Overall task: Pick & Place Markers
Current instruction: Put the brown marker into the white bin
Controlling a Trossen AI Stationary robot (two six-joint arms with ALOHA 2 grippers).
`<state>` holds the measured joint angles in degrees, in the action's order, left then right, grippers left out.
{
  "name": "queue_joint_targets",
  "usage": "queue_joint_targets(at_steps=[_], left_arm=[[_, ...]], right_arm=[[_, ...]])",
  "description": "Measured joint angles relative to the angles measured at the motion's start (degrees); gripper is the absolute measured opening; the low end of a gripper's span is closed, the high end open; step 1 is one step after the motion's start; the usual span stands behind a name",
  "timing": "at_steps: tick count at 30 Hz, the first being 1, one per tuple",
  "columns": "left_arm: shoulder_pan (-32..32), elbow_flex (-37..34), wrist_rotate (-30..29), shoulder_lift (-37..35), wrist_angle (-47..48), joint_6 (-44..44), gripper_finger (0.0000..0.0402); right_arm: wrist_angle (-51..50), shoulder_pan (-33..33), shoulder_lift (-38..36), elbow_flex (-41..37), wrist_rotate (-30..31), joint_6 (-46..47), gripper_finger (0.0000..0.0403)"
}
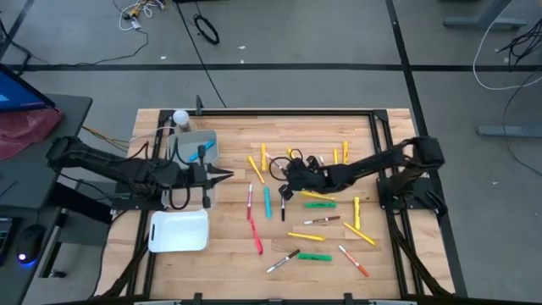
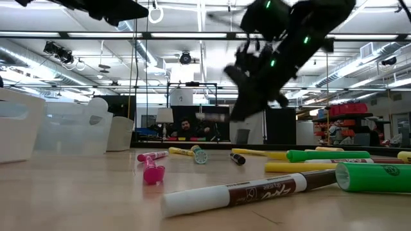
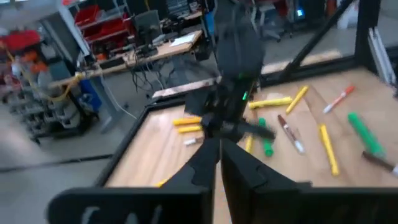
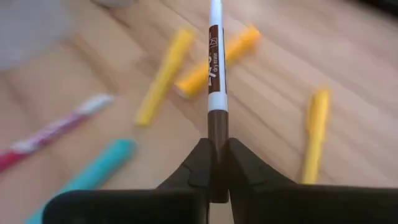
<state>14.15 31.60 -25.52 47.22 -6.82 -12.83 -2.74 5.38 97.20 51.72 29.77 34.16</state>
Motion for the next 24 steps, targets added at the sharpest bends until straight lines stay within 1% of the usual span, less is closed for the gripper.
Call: queue_joint_targets(at_steps=[2,3,5,8,10,12,14,17,21,24], left_arm=[[0.0,2.0,1.0,0.0,3.8,-1.3,0.0061],[0.0,3.2,1.4,0.0,6.0,-1.3,0.0079],[0.0,5.5,2.7,0.0,10.6,-1.5,0.0120],[-0.2,7.6,5.9,1.4,16.7,-3.0,0.0180],[-0.3,7.8,8.4,2.9,18.0,-4.7,0.0211],[-0.2,7.9,9.4,5.2,17.4,-5.5,0.0230],[-0.1,7.8,9.4,8.1,16.9,-5.5,0.0238],[0.0,7.8,9.3,11.9,13.5,-5.8,0.0235],[0.0,7.8,8.9,14.4,9.8,-5.8,0.0213],[0.0,7.8,8.2,14.6,9.6,-5.8,0.0186]], right_arm=[[0.6,1.6,-2.8,0.0,-1.6,-5.3,0.0022],[1.3,2.4,-4.0,0.1,-3.5,-8.2,0.0023],[2.4,3.6,-5.6,0.1,-6.6,-14.0,0.0026],[7.1,5.3,-6.4,0.1,-11.4,-21.5,0.0027],[10.3,6.2,-6.2,0.1,-14.7,-24.5,0.0027],[13.8,6.7,-5.5,0.1,-16.6,-25.8,0.0026],[16.1,7.1,-5.1,0.1,-16.7,-27.1,0.0026],[18.5,7.5,-5.1,0.1,-16.8,-28.1,0.0026],[19.0,7.6,-5.1,0.1,-16.8,-28.9,0.0026],[18.9,7.6,-5.1,0.1,-16.7,-28.9,0.0027]])
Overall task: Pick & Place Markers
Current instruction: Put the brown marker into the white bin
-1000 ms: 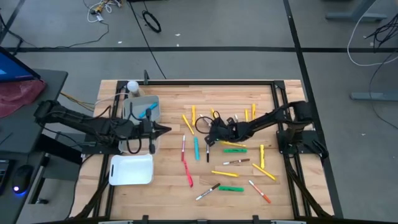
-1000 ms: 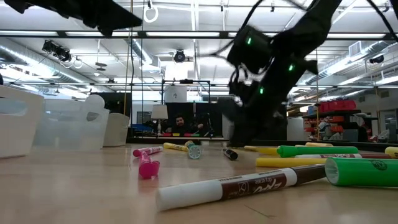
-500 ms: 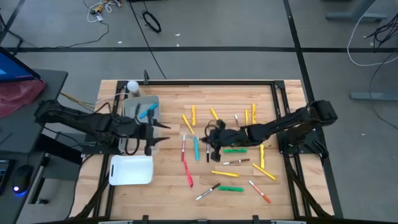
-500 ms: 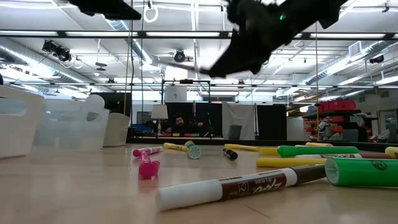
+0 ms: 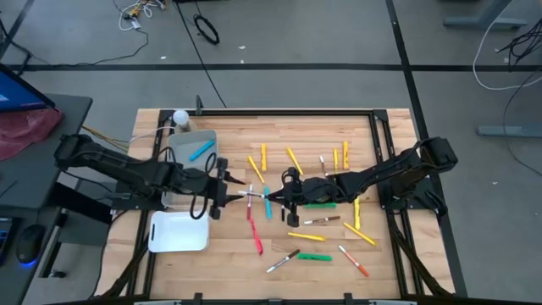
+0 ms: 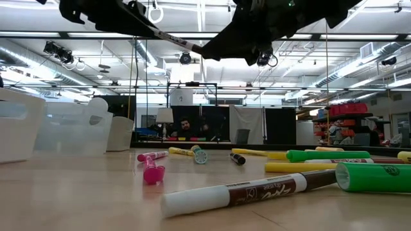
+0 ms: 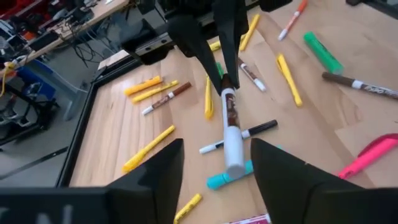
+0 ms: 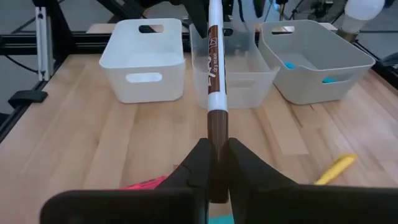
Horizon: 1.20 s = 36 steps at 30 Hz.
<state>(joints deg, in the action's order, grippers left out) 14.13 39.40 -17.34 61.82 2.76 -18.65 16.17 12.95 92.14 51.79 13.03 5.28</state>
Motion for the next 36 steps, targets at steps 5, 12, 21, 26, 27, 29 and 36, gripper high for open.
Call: queue_joint_targets(at_steps=[5,12,21,26,27,29,36], left_arm=[[0.0,0.0,1.5,0.0,-0.2,1.3,0.0131],[0.0,0.0,3.7,0.0,-1.0,1.7,0.0048],[1.6,0.7,5.3,-0.4,-0.2,6.3,0.0036],[6.0,9.8,3.3,-0.9,19.0,15.4,0.0036],[7.4,12.1,3.1,-0.8,24.5,18.1,0.0036],[10.3,16.9,2.8,-0.4,33.9,24.9,0.0036],[24.0,26.7,3.0,0.0,59.6,60.5,0.0036]], right_arm=[[0.3,0.0,0.0,0.0,0.0,0.0,0.0027],[0.4,0.0,0.0,0.0,-0.1,-0.1,0.0027],[0.8,0.1,-0.1,0.0,-0.7,1.5,0.0054],[0.6,0.1,-0.9,0.1,-0.2,-0.2,0.0104],[0.9,0.0,-1.0,0.1,-0.2,-0.4,0.0113],[0.9,0.0,-1.0,0.1,-0.1,-0.9,0.0128],[1.7,0.0,-1.0,0.1,-0.2,-2.5,0.0149]])
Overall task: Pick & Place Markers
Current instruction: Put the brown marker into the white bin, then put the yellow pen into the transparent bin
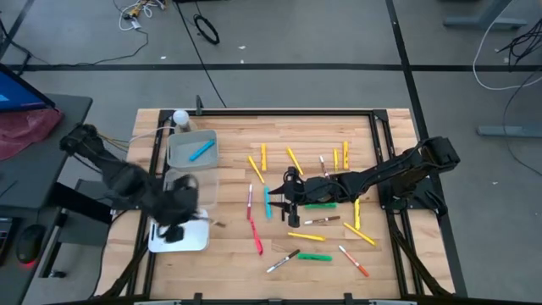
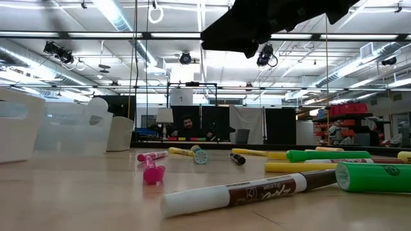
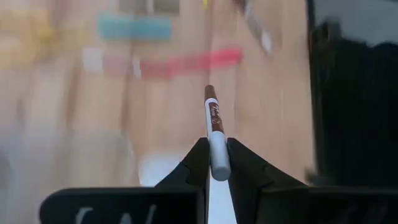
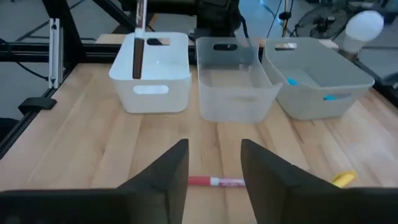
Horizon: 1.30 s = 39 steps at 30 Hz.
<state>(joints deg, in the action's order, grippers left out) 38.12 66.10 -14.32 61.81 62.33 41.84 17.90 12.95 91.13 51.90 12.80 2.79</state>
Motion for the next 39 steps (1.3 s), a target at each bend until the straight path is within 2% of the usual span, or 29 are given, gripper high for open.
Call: queue_joint_targets(at_steps=[2,7,11,15,21,27,32,35,39], left_arm=[[5.0,0.2,0.3,0.0,5.1,10.9,0.0036],[16.2,-2.0,0.0,0.1,10.4,32.7,0.0036],[23.6,-6.0,-3.9,0.1,11.6,43.9,0.0036],[28.6,-11.6,-6.2,0.1,9.7,51.4,0.0036],[32.8,-19.0,-11.1,0.1,1.0,55.0,0.0043],[33.4,-23.4,-11.8,0.1,-1.9,53.8,0.0044],[33.4,-25.9,-11.3,0.1,-3.3,53.2,0.0058],[33.4,-27.0,-8.9,0.1,-4.2,50.7,0.0071],[33.4,-27.2,-7.0,0.0,-1.4,49.4,0.0094]], right_arm=[[0.7,0.0,0.0,0.0,0.0,-0.7,0.0150],[2.5,-0.1,0.0,0.0,-0.2,-0.9,0.0150],[3.5,-0.2,0.0,0.0,-0.3,-1.8,0.0150],[4.4,-0.2,0.0,0.0,-0.3,-1.8,0.0150],[5.1,-0.9,0.0,0.0,-0.3,-1.8,0.0150],[6.9,-1.7,0.0,0.0,-0.2,-1.7,0.0150],[7.0,-2.1,0.0,0.0,-0.2,0.6,0.0150],[7.0,-2.1,0.0,0.0,-0.2,1.1,0.0150],[7.0,-2.1,0.0,-0.1,-0.2,1.2,0.0150]])
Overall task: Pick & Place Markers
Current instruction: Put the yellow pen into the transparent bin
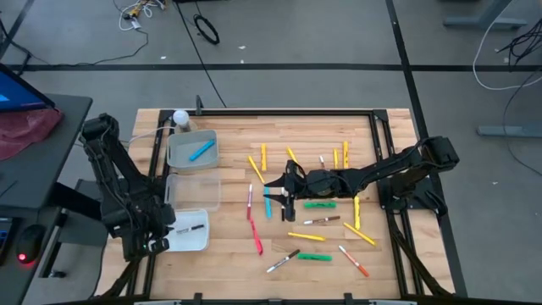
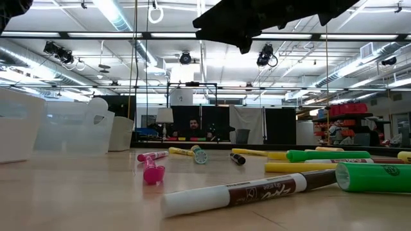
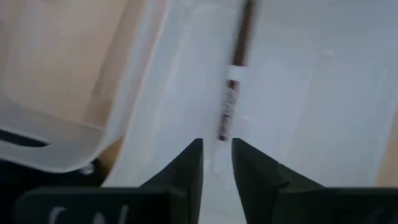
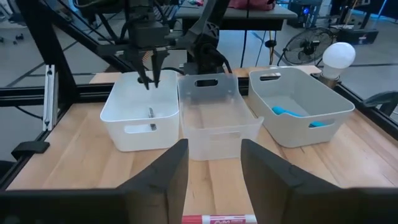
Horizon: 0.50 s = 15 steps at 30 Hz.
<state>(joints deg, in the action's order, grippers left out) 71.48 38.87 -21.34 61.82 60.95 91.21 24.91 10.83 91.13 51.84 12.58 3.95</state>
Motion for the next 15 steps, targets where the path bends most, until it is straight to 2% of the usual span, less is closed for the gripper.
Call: queue_joint_targets(at_steps=[7,11,13,15], left_arm=[[-1.1,0.1,1.9,-2.8,3.2,1.2,0.0146],[-4.3,0.1,2.9,-6.8,2.4,1.4,0.0154],[-5.9,0.1,-0.4,-8.7,0.7,0.1,0.0152],[-7.2,0.1,-8.0,-10.1,-2.3,-4.4,0.0146]], right_arm=[[0.0,0.0,0.0,0.0,0.0,0.0,0.0150],[0.0,0.0,0.0,0.0,0.0,0.1,0.0150],[0.0,0.0,0.1,0.0,0.0,0.8,0.0150],[0.0,-0.1,0.6,0.0,0.0,1.5,0.0150]])
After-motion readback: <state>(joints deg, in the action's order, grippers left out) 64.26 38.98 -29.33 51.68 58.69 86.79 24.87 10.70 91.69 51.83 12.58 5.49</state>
